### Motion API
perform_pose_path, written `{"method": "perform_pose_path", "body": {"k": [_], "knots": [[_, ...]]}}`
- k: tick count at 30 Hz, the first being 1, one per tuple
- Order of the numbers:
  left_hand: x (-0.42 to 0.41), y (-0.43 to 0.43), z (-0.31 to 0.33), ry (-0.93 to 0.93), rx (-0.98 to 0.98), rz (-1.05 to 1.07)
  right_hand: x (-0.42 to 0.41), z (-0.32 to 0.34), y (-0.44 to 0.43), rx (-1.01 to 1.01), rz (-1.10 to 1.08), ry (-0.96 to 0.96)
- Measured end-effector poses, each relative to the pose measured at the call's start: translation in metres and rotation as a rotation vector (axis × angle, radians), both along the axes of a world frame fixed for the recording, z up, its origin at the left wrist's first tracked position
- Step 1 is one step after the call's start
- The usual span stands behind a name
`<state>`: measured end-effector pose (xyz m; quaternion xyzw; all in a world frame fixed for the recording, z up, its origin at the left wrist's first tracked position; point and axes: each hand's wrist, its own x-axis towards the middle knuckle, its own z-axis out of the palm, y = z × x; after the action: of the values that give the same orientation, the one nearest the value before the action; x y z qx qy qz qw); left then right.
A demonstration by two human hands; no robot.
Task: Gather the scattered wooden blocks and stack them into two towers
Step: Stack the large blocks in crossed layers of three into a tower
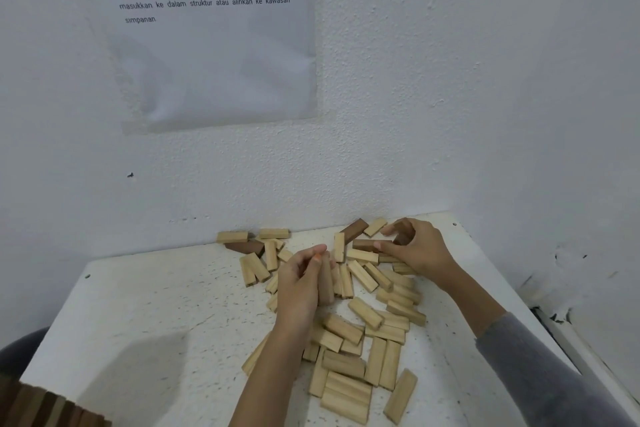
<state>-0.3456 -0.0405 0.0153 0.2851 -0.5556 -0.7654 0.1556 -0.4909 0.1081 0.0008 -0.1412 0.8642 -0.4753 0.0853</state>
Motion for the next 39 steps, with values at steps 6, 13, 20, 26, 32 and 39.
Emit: {"method": "perform_pose_path", "body": {"k": [6,13,20,26,32,39], "knots": [[0.011,0.002,0.006,0.022,-0.090,-0.019,0.032,0.017,-0.011,-0.232,-0.021,-0.199],[0.032,0.009,0.019,0.031,-0.049,-0.037,0.092,0.044,-0.031,-0.347,-0.014,-0.333],[0.073,0.005,0.016,0.011,-0.159,-0.034,0.143,0.050,-0.034,-0.604,0.108,-0.684],[0.119,-0.001,0.012,0.013,-0.268,0.024,0.187,0.039,-0.040,-0.545,0.116,-0.555],[0.161,-0.005,-0.006,0.010,-0.301,0.075,0.234,0.021,-0.046,-0.510,0.163,-0.440],[0.196,-0.010,-0.027,-0.002,-0.316,0.124,0.272,-0.005,-0.061,-0.433,0.191,-0.215]]}}
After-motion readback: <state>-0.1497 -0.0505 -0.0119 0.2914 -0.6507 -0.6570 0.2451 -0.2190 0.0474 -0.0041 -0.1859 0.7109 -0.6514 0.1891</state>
